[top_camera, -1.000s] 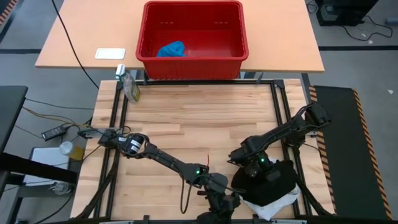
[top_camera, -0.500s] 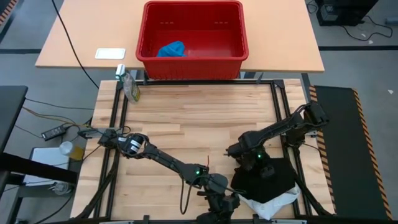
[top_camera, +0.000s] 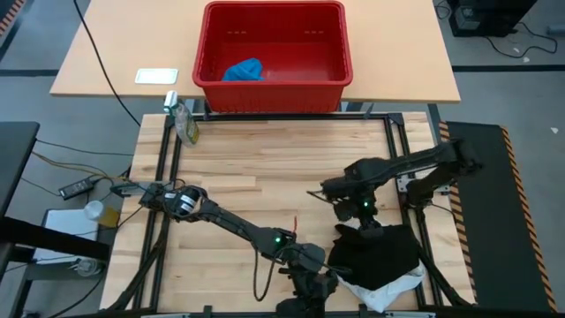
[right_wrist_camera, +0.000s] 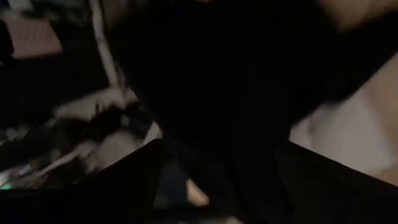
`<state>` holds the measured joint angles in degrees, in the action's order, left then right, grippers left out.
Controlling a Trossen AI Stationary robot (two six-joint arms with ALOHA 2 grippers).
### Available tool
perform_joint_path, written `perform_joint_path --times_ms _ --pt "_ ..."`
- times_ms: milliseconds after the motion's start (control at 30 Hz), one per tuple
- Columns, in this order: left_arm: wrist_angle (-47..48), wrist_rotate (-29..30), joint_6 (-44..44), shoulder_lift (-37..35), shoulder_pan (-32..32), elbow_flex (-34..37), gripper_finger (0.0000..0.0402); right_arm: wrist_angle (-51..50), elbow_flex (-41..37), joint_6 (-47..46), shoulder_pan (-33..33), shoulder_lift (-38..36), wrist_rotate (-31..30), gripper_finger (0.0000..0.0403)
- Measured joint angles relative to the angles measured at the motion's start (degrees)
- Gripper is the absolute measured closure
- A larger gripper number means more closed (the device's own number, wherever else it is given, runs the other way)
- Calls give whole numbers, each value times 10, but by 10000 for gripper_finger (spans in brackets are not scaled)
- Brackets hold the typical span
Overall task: Fold laundry
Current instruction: Stack the folded black shirt on top of the folded white polo shirt
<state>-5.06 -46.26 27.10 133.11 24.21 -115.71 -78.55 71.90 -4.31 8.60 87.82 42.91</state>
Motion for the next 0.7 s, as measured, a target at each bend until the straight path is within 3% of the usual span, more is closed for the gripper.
perform_joint_path --times_ms 100,200,367,500,700 --pt "120 39 -90 -28 1 -1 279 86 0 -33 22 -35 -47 94" --pt "222 94 -165 -56 -2 -1 279 134 0 -48 59 -77 -141 101" --pt "404 246 -264 -106 -5 -1 279 158 -1 -77 90 -135 -268 115" --pt "514 332 -298 -137 -4 -1 279 173 -1 -130 91 -168 -278 119" --pt "577 409 -314 -181 -13 -1 279 200 -1 -113 153 -163 -225 121"
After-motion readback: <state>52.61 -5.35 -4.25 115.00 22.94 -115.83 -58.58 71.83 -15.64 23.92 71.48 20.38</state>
